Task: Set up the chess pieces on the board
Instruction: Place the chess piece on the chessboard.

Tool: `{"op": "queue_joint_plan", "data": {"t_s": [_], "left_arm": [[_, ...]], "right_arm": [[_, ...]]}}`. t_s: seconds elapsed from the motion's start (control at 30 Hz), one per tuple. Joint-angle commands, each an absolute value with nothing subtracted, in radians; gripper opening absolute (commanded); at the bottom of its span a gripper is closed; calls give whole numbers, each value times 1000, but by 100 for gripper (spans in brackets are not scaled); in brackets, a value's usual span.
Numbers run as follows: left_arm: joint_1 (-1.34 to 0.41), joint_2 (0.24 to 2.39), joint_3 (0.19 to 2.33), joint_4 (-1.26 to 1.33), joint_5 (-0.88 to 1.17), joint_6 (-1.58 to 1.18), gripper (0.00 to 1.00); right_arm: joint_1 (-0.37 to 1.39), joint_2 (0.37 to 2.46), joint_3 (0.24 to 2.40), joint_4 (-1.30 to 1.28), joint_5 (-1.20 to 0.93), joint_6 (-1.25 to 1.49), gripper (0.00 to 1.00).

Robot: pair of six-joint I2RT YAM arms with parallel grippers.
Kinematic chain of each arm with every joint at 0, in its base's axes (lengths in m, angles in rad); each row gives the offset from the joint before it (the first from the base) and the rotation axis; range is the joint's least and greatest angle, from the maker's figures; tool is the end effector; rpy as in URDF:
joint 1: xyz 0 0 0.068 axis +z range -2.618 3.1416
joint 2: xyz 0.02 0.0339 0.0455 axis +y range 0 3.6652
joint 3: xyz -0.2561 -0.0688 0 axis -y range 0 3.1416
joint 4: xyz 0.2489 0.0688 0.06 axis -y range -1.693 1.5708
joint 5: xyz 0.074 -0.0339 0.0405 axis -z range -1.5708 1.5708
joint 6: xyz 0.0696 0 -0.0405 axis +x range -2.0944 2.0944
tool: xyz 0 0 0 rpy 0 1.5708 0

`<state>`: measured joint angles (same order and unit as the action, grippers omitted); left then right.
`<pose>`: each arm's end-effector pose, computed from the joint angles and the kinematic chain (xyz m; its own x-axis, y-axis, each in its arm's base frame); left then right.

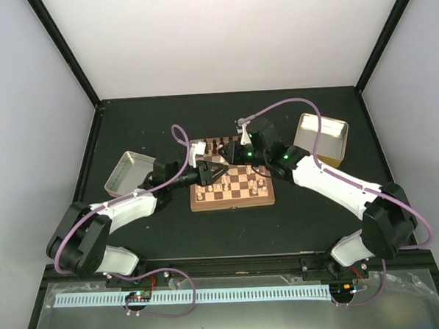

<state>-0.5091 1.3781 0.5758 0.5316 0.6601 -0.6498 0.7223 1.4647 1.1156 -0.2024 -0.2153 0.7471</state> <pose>0.2511 -0.1890 0.1931 -0.7310 -0.1393 -0.6680 0.5761 0.3987 -0.7135 0.2664 0.2546 0.2650 -0.8201 0.1622 -0.5488 -0.3069 0.6849 0.6609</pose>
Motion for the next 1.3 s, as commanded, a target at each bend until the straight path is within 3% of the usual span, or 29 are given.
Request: {"op": "queue_joint_plan", "data": {"t_s": [0.0, 0.23, 0.47, 0.6, 0.87, 1.27], "left_arm": [[-504, 1394, 640, 625, 740, -688, 41], [-504, 1384, 636, 636, 769, -664, 43], [-505, 1378, 641, 586, 730, -622, 13], [-505, 1360, 641, 538, 718, -533, 3], [-512, 1307, 657, 409, 809, -209, 2], [-523, 1306, 763, 221, 923, 154, 2]], "right_arm": [[726, 1442, 1094, -158, -277, 771, 18], [725, 1421, 1064, -166, -275, 755, 18], [726, 1397, 1053, -179, -283, 743, 19], [723, 1370, 1065, -233, -266, 703, 26], [654, 1310, 1137, -443, -411, 589, 49], [624, 1282, 1210, -591, -603, 431, 54]]}}
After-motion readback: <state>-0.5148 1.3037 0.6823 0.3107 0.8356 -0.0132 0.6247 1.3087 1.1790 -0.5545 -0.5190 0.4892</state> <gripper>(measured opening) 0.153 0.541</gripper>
